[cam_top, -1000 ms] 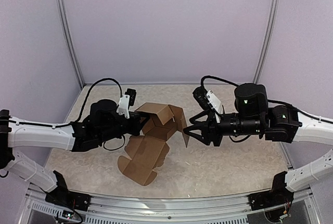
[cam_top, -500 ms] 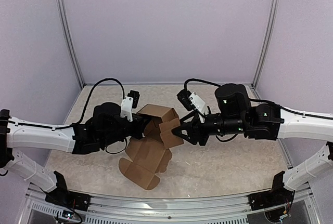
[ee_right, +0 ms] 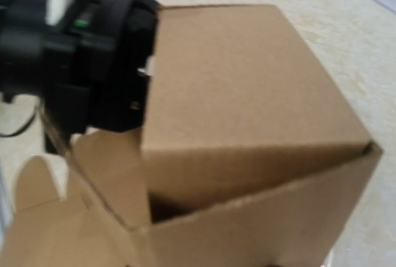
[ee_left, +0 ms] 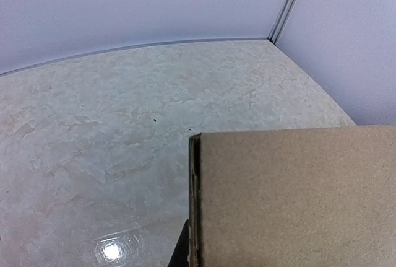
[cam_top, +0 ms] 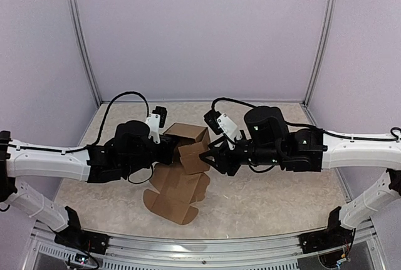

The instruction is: Fold the paper box

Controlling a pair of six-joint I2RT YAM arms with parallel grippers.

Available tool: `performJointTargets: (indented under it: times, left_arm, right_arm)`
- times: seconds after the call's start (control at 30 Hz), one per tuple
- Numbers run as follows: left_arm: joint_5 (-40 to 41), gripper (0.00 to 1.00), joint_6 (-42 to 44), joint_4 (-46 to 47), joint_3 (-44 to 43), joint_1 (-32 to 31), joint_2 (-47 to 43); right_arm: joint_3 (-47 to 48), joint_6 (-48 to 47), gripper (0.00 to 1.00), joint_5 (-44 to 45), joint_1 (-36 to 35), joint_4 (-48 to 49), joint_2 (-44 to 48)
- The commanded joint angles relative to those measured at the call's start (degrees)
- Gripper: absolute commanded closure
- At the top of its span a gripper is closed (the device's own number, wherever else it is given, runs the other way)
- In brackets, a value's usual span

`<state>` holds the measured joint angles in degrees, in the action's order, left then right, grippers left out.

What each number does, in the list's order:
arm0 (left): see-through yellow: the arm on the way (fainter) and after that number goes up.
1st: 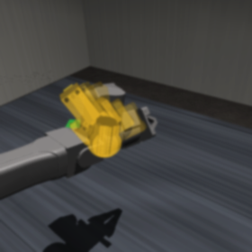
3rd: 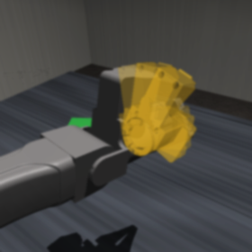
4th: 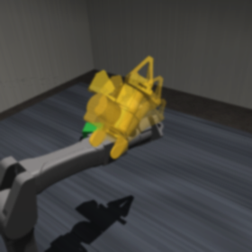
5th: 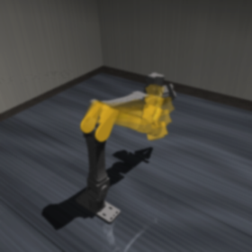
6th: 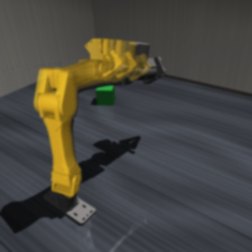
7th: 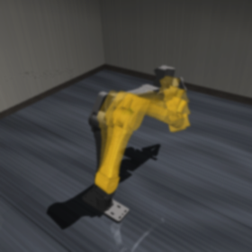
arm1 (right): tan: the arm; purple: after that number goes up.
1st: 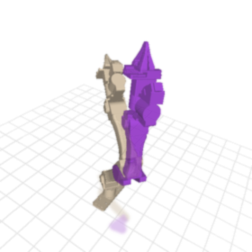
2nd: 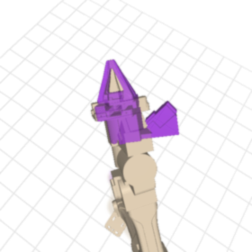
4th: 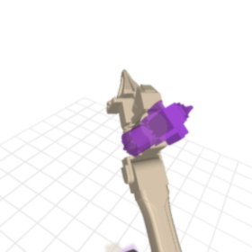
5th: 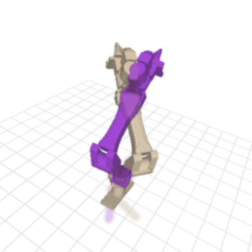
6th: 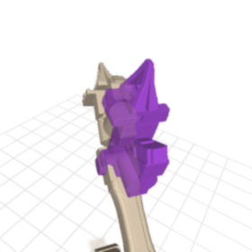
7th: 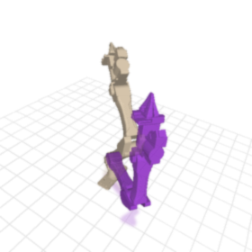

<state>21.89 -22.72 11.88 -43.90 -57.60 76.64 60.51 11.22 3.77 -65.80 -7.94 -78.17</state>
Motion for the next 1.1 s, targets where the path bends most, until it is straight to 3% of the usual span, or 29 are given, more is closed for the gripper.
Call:
performJointTargets:
  times: [0.0, 0.57, 1.07]
  left_arm:
    - [3.5, 1.0, -2.4, -3.4, -2.5, -0.9, 0.5]
    - [13.6, 1.0, -8.3, -9.9, -6.5, -4.4, 2.3]
    - [16.3, 1.0, -12.8, -11.7, -8.1, -6.0, 3.1]
  right_arm:
    - [1.6, 1.9, 0.55, 8.0, -1.2, 2.1, -2.0]
    - [2.4, 2.8, 0.55, 27.1, -5.5, 12.0, -8.8]
    - [6.0, -0.9, 0.57, 42.9, -9.1, 19.0, -18.0]
